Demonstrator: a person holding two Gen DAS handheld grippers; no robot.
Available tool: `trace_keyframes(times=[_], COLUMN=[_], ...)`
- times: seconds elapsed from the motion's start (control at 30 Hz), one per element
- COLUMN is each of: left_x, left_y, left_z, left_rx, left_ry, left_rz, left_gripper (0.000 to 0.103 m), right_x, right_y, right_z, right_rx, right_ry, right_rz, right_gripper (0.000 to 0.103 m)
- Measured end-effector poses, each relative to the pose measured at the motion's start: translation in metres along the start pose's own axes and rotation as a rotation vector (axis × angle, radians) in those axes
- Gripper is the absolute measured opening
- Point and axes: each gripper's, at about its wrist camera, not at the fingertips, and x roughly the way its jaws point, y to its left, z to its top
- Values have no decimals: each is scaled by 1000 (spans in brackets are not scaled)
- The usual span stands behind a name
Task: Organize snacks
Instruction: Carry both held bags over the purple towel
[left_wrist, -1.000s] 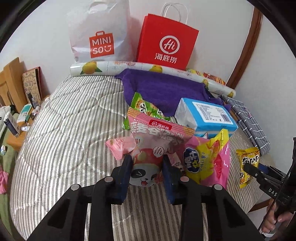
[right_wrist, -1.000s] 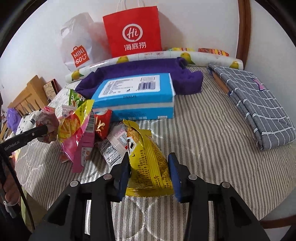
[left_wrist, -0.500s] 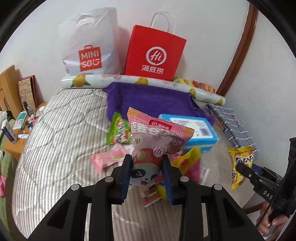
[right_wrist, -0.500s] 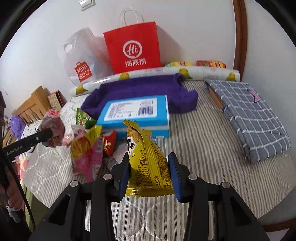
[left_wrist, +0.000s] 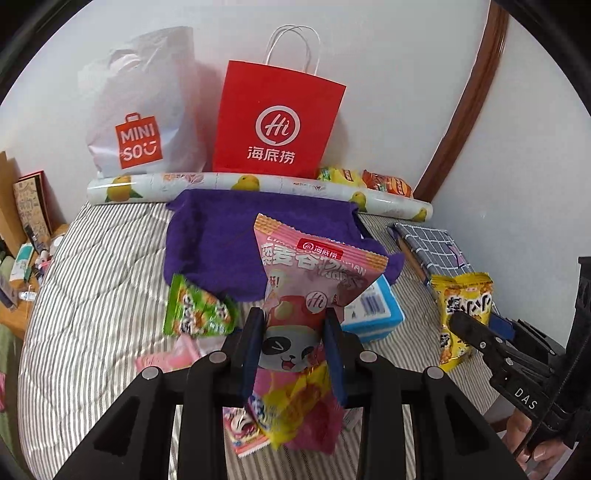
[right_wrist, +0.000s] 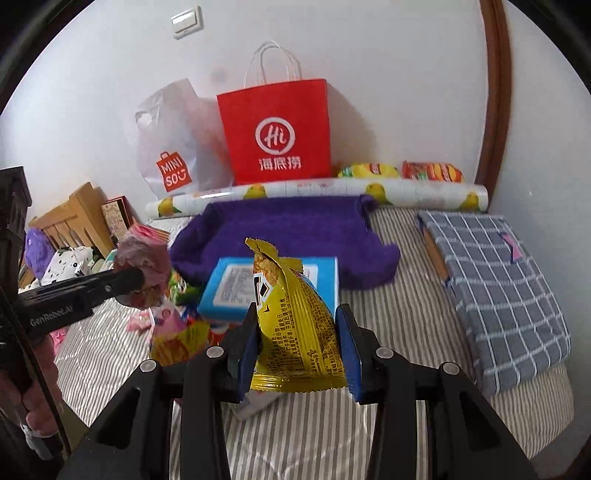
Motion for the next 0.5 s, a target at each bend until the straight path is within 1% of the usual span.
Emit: trace_keyframes(times=[0.17, 0.5], left_x=[8, 29], left_y=[-1, 12], left_z=[20, 65], left_rx=[15, -2], left_ry=[-3, -16], left_rz=[11, 19], left_gripper=[30, 30], right_x=[12, 37], right_y=[4, 10], right_z=[21, 62], right_rx=[-13, -35], right_ry=[-11, -38], right_rz=[19, 21], right_gripper=[40, 40])
